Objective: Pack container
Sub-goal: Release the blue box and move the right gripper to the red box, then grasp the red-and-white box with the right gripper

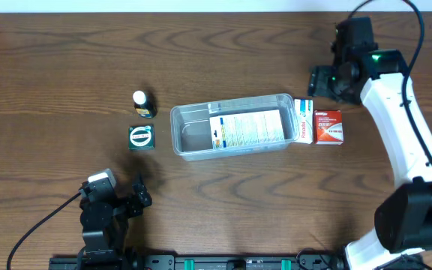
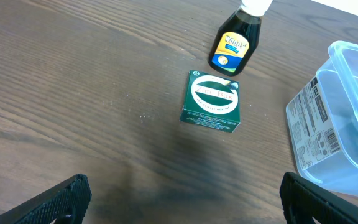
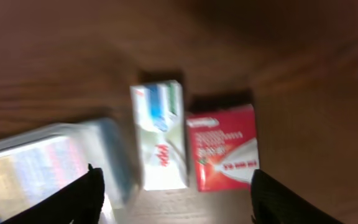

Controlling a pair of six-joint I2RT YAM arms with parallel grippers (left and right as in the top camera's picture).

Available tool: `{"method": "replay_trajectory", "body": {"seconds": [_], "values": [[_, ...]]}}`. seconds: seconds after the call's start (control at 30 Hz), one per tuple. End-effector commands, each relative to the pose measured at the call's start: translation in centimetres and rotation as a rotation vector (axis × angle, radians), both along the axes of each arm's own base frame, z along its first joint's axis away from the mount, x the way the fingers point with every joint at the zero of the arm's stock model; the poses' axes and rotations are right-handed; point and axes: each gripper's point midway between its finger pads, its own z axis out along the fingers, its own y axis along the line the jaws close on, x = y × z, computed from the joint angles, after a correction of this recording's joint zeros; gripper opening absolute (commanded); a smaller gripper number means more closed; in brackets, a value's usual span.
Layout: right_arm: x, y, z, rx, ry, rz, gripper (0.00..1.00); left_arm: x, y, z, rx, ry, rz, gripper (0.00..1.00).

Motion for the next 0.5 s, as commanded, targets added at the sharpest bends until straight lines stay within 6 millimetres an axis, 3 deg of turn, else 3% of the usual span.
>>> {"method": "replay_trajectory", "body": {"seconds": [0.0,0.27,0.4,0.47], "values": [[-1.8,-0.7,-3.6,0.010,0.111,-0.031,0.72,0.0,-0.2,-0.4,-0.002,0.006,-0.012,0.98],[-4.2,-2.9,-8.9,-0.091,0.173,-0.057,0.73,0.0,-0.2,-0.4,-0.002,0.006,-0.012,0.98],[-4.6,-4.1,-10.4,-0.089,0.169,-0.089,0.91,0.0,-0.2,-0.4,-0.002,0.006,-0.012,0.98],[-4.7,-4.6,-10.8,-0.086,0.165,-0.104,0.88,0.0,-0.2,-0.4,-0.001,0.006,-0.012,0.98]]}}
